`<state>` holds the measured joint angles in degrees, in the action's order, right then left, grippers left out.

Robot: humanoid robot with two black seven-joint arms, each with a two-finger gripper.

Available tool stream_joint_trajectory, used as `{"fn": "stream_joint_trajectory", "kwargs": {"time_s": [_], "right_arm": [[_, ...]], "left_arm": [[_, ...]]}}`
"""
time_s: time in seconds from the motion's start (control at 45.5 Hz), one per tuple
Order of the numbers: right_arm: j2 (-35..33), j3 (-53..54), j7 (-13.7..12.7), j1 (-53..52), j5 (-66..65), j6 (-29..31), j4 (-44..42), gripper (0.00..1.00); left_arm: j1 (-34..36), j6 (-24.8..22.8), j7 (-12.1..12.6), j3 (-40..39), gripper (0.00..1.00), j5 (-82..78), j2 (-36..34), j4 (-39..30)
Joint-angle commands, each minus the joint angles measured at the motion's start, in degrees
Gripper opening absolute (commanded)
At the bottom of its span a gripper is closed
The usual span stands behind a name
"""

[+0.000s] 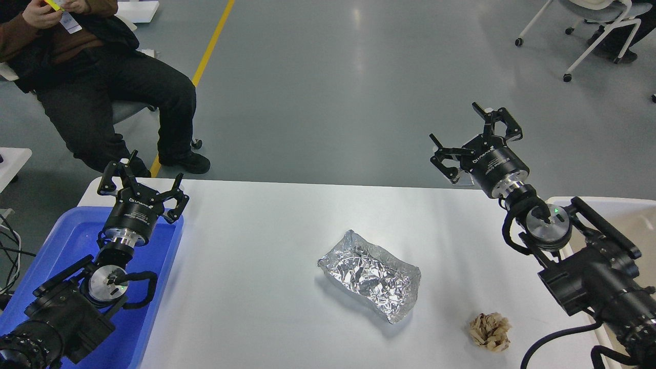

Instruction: Tidy desktop

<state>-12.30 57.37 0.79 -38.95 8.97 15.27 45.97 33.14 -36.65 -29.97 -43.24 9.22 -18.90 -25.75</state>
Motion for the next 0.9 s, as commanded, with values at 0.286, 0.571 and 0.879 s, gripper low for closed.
{"fn": "stream_joint_trajectory", "kwargs": {"time_s": [0.286, 0.571, 0.879], "right_arm": [[5.35, -0.68, 0.09, 2.21, -0.36, 3.54, -8.08, 1.00], [5.35, -0.68, 0.09, 2.47, -0.80, 3.63, -11.16, 1.00], [5.09, 0.38, 0.27, 2.30, -0.62, 3.72, -14.68, 1.00]], "left_arm": [[0.00, 0.00, 0.00, 0.00, 1.00, 0.00, 0.00, 0.00], [0.00, -0.08, 0.00, 0.00, 1.00, 0.00, 0.00, 0.00], [0.00, -0.08, 0.00, 0.00, 1.00, 0.00, 0.00, 0.00]]}}
